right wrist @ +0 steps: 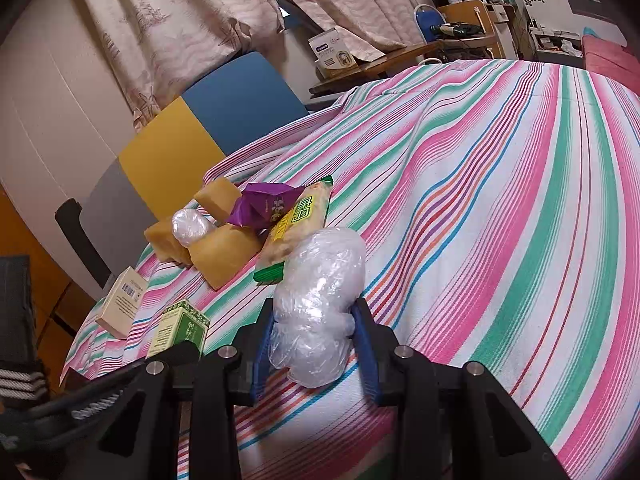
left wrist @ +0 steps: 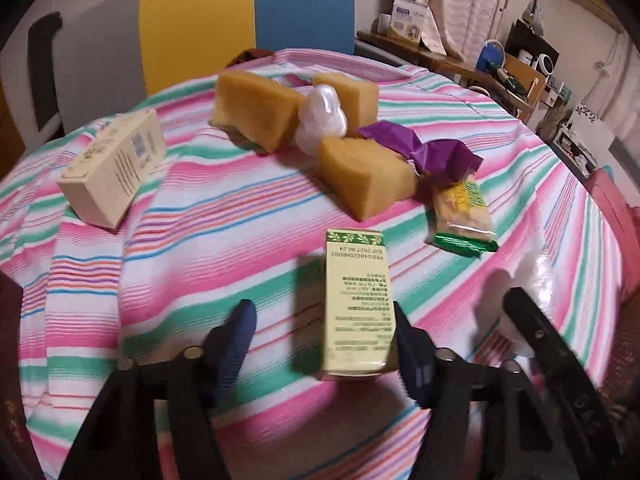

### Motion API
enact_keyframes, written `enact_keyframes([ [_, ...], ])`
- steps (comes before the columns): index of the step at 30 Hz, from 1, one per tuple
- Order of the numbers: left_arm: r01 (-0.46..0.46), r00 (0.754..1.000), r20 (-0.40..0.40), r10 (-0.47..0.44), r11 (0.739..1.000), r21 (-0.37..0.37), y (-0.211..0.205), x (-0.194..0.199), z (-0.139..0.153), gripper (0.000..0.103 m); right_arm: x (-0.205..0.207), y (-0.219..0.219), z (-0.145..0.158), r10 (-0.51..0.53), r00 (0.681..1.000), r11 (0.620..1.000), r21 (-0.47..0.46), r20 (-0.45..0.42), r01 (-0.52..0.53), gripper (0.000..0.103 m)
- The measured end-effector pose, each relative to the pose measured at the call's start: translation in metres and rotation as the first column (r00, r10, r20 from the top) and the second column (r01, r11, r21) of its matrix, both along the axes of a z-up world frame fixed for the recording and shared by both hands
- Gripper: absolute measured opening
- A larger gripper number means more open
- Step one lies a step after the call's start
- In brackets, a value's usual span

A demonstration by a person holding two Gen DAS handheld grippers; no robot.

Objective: Organize objects
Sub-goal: 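Grasp the plastic bundle with the right gripper while the left grasps the medicine box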

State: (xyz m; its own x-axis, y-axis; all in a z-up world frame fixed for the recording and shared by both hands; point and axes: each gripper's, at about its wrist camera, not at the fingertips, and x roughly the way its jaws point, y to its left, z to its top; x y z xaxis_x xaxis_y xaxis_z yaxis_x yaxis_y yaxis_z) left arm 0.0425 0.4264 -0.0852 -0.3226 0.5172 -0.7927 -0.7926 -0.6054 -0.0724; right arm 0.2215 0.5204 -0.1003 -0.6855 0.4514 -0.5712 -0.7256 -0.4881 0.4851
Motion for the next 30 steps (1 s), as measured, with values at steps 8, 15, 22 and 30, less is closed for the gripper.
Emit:
enact_keyframes([
  [8, -0.022, 0.998, -0.050, 0.026, 0.997, 0.079, -0.034, -0.005, -0.003, 0.030, 0.000, 0.001, 0.000, -0.001, 1.000, 1.000, 0.002, 0.005, 0.001, 0.037],
  [15, -0.113, 0.991, -0.046, 0.122, 0.982, 0.154, -0.081, -0.003, -0.004, 0.030, -0.002, 0.000, 0.000, -0.001, 1.000, 1.000, 0.008, 0.020, 0.001, 0.037],
  [22, -0.213, 0.977, 0.027, 0.212, 0.955, 0.205, -0.114, -0.009, -0.010, 0.030, -0.005, -0.001, 0.001, -0.004, 0.999, 1.000, 0.020, 0.040, 0.003, 0.037],
  [30, -0.225, 0.974, 0.047, 0.220, 0.949, 0.219, -0.124, -0.007, -0.010, 0.030, -0.006, -0.001, 0.001, -0.005, 0.999, 1.000, 0.022, 0.043, 0.004, 0.037],
])
